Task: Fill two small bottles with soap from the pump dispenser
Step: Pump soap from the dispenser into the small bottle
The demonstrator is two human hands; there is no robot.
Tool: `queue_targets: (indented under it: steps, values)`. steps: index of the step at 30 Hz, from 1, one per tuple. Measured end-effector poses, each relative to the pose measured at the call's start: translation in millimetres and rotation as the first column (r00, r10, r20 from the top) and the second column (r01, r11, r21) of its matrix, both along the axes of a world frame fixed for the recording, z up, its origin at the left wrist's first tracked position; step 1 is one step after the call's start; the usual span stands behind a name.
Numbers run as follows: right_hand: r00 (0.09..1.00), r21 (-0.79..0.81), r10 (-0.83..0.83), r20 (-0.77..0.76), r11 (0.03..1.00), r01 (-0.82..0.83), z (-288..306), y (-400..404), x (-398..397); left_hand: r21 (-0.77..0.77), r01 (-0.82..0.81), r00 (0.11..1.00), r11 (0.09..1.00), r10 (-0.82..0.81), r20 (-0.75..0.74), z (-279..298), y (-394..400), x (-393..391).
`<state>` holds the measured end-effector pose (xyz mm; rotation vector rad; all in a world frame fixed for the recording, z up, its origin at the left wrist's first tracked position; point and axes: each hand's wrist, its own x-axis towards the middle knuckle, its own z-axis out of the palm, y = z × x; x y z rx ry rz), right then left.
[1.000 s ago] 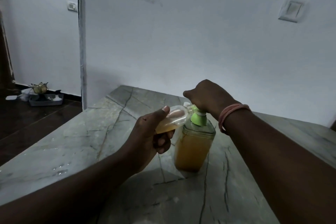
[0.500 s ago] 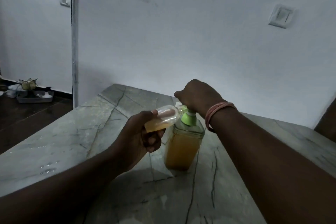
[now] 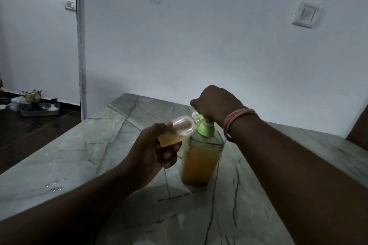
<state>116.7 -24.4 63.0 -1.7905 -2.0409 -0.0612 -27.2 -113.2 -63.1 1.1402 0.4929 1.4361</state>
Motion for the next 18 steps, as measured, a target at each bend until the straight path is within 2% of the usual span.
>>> queue_targets:
  steps: [3,5,8,14,16,18]
  values:
    - [0.997,0.106,0.016,0.072,0.994,-0.023,4,1,0,0.011,0.004,1.000,1.000,-0.004,-0.013,1,0,2]
    - [1.000,0.103,0.030,-0.009,0.994,-0.029,1,4,1,0.012,0.003,1.000,1.000,-0.003,-0.010,1,1,1]
    - [0.994,0.010,0.017,-0.104,1.000,-0.017,-7,5,3,0.027,0.012,1.000,1.000,-0.013,0.006,-1,3,-2]
    - [1.000,-0.032,0.019,0.001,0.999,-0.019,1,1,-1,0.031,0.003,1.000,1.000,-0.002,-0.024,0,0,-1]
    - [0.999,0.022,0.028,0.042,0.999,-0.029,4,0,-1,0.046,0.009,0.999,0.999,-0.007,-0.038,0,-1,-1]
    - [0.999,0.093,0.034,0.002,0.995,-0.034,2,1,1,0.049,0.022,0.999,0.999,-0.020,-0.029,1,0,-1]
